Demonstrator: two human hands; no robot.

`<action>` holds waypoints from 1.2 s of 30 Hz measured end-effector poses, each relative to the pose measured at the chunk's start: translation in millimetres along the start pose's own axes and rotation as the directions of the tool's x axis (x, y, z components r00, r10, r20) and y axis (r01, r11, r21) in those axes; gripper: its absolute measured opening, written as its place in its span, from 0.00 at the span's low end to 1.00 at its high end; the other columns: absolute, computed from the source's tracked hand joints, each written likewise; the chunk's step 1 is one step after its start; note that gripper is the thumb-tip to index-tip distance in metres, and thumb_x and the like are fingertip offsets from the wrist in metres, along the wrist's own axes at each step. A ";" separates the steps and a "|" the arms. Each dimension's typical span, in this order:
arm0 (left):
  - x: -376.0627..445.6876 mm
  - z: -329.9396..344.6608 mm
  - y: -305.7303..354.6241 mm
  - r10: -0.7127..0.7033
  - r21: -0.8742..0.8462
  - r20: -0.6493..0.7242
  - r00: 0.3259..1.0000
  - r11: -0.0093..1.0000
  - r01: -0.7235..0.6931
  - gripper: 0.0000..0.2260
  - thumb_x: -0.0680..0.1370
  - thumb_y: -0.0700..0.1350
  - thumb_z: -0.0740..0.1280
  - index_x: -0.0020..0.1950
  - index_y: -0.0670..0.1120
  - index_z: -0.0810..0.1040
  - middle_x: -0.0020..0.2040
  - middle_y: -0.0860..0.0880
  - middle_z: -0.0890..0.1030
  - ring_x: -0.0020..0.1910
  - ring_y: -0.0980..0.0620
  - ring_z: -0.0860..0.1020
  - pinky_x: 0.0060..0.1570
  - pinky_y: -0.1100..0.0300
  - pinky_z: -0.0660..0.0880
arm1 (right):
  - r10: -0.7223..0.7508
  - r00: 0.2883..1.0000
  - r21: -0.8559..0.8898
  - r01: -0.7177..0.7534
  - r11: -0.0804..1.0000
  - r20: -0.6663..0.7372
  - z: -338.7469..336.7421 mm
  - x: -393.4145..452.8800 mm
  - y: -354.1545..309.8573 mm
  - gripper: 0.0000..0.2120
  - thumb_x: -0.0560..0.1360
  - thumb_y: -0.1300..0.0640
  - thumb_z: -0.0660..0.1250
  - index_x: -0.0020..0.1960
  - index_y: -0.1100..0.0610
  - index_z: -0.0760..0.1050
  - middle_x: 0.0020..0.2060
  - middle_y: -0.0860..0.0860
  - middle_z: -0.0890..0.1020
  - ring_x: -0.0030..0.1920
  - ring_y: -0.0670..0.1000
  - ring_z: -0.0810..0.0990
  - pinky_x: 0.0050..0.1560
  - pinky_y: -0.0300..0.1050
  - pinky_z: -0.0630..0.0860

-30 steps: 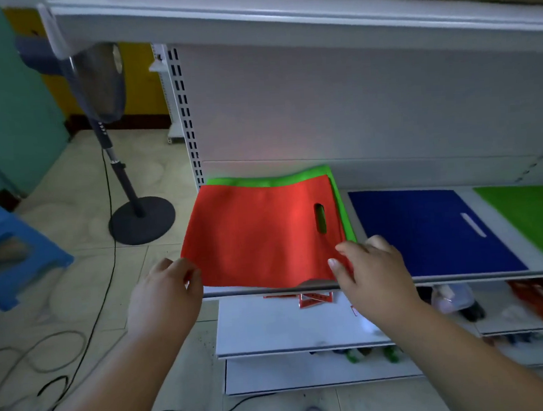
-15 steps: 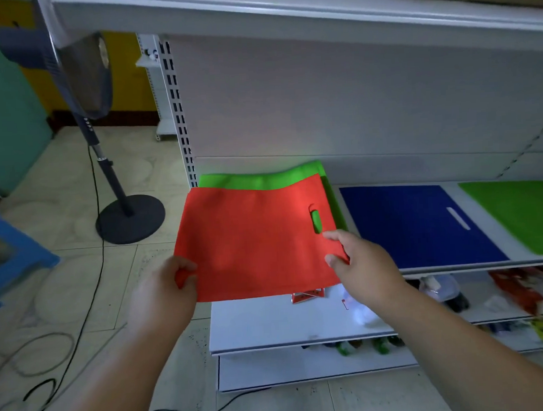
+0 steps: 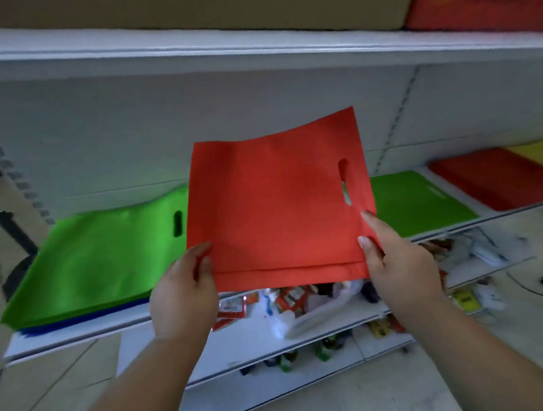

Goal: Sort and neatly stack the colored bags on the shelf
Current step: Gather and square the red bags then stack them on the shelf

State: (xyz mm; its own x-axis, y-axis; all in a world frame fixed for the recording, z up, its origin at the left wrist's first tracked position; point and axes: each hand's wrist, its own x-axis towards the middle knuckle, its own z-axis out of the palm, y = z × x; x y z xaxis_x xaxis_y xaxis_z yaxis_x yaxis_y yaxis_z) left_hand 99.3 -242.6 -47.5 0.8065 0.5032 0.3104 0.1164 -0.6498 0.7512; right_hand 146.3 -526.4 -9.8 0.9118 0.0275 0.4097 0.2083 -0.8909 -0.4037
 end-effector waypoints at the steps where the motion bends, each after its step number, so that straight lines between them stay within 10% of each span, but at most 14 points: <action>1: -5.3 24.2 23.8 0.027 -0.031 0.019 0.999 0.999 -0.026 0.12 0.80 0.43 0.65 0.62 0.53 0.80 0.53 0.47 0.84 0.51 0.42 0.80 0.44 0.55 0.73 | 0.024 0.999 -0.014 -0.024 1.000 -0.025 -17.0 1.9 29.2 0.21 0.80 0.49 0.61 0.73 0.45 0.67 0.53 0.54 0.84 0.48 0.59 0.82 0.46 0.49 0.76; 25: -17.9 495.9 404.5 0.302 -0.290 0.398 0.866 0.937 -0.193 0.13 0.82 0.45 0.60 0.65 0.52 0.79 0.60 0.47 0.81 0.52 0.49 0.79 0.49 0.60 0.71 | 0.492 0.841 -0.091 -0.521 0.849 -0.224 -189.5 132.1 512.8 0.20 0.80 0.51 0.62 0.72 0.48 0.70 0.58 0.51 0.82 0.53 0.54 0.80 0.50 0.48 0.75; 36: -16.8 589.2 439.9 0.138 -0.041 0.240 0.961 0.990 -0.132 0.14 0.82 0.41 0.59 0.63 0.50 0.79 0.53 0.48 0.80 0.42 0.50 0.76 0.40 0.59 0.69 | 0.210 0.972 -0.017 -0.209 0.978 0.107 -157.3 275.7 656.4 0.21 0.81 0.52 0.61 0.74 0.50 0.67 0.63 0.52 0.79 0.58 0.56 0.79 0.48 0.43 0.72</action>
State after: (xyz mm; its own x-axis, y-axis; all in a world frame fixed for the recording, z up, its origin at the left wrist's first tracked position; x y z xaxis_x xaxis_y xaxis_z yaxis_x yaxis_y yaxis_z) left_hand 478.4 -872.6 -65.4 0.9301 0.2576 0.2618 -0.0144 -0.6866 0.7269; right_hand 478.8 -1174.9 -33.1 0.9677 -0.1120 0.2259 0.0065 -0.8846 -0.4662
